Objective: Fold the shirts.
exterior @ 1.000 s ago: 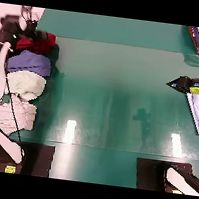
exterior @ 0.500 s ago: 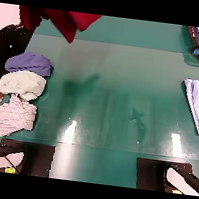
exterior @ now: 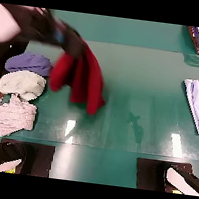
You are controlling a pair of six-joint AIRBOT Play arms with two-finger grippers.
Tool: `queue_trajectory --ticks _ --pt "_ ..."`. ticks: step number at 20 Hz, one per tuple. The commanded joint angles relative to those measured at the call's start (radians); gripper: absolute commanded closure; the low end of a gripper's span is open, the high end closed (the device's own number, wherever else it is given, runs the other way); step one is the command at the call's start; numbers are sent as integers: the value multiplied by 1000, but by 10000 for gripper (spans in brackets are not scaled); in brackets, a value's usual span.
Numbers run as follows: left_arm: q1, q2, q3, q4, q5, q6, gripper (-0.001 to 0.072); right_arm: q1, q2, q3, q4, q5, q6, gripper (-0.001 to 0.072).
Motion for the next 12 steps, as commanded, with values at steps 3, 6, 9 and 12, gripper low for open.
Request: queue_trajectory --ticks 3,6,9,12 --pt "-97 -6 -267 -27 164 -48 96 0 0 9 0 73 1 695" --pt "2 -6 -233 47 163 -49 96 0 0 9 1 77 1 695" --pt "217 -23 -246 -60 118 -40 96 0 0 8 1 92 1 695" --pt "431 -107 -290 -307 62 118 96 0 0 8 1 95 1 695"
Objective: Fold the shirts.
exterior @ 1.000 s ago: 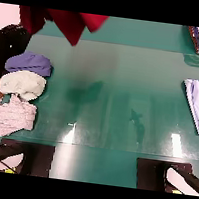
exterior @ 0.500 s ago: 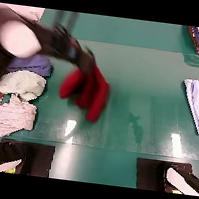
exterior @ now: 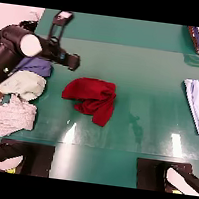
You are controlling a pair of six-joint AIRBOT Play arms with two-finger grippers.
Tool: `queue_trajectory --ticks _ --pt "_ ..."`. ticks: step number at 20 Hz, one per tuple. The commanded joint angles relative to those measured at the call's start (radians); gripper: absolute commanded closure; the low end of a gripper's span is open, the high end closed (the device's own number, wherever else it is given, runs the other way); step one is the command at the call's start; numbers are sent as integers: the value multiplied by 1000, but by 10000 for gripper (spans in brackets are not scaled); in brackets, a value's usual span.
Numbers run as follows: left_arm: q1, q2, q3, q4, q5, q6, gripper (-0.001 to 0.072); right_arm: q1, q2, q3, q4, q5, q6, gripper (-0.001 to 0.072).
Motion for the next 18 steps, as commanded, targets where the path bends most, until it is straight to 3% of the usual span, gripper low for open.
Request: queue_trajectory --ticks 1,3,7,11,12,14,18 --pt "224 -102 -47 -321 -90 207 96 0 0 0 0 10 1 695" --pt "285 -208 -54 -439 -164 311 96 0 0 0 0 10 1 695" --pt "303 -355 -54 -462 -147 313 96 0 -1 0 -1 33 1 695" --pt "262 -426 -53 -533 -128 370 97 0 -1 0 -3 91 1 695" --pt "252 -426 -53 -528 -101 373 161 0 -2 0 -4 107 1 695" --pt "254 -423 -47 -540 -69 372 663 0 -3 -24 -3 130 2 695" --pt "255 -417 48 -516 -127 364 680 17 2 -281 -16 147 46 694"
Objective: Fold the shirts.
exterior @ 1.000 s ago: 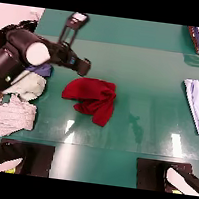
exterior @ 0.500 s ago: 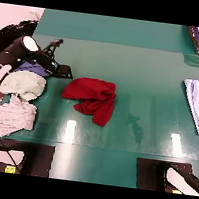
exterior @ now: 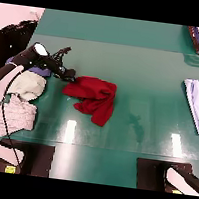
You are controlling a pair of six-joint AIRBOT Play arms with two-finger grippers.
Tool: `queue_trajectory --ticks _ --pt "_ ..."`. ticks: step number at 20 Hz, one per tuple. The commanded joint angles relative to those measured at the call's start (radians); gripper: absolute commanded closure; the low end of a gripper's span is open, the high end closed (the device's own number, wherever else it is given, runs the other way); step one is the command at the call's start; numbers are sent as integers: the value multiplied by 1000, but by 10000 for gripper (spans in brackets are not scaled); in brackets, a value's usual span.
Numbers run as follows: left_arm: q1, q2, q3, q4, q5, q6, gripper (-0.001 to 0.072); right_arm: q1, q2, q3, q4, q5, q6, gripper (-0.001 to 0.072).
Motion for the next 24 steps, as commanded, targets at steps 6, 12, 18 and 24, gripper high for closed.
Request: queue_trajectory --ticks 6,12,18,24 --pt "-2 -2 256 6 -128 4 679 215 -82 -685 25 -287 25 144" --pt "-2 -2 271 21 -125 4 679 483 -348 -748 344 -396 -184 169" --pt "-2 -2 271 51 -125 4 679 648 -527 -531 377 -465 -194 268" --pt "-2 19 275 51 -114 4 680 656 -550 -470 365 -539 -175 696"
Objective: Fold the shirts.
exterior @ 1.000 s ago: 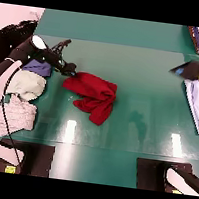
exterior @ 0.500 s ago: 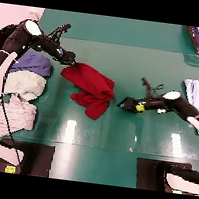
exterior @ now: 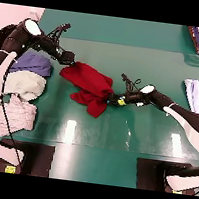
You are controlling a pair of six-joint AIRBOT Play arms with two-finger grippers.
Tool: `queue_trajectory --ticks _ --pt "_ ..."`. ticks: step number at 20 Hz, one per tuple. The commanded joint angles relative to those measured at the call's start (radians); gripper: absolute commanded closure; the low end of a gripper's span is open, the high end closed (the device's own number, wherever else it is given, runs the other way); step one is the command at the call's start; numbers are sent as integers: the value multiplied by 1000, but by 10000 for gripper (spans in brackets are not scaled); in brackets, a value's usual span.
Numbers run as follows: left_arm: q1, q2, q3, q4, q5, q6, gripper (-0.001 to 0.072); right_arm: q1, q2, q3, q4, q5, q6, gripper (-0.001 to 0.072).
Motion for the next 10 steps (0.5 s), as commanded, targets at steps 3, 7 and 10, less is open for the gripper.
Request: queue_trajectory --ticks 3,7,10 --pt "0 137 4 54 110 1 681 -42 91 26 -82 -45 14 698" --pt "0 410 15 105 216 68 680 -221 344 50 -304 -11 124 698" --pt "0 568 77 84 213 91 679 -329 502 190 -455 72 171 698"
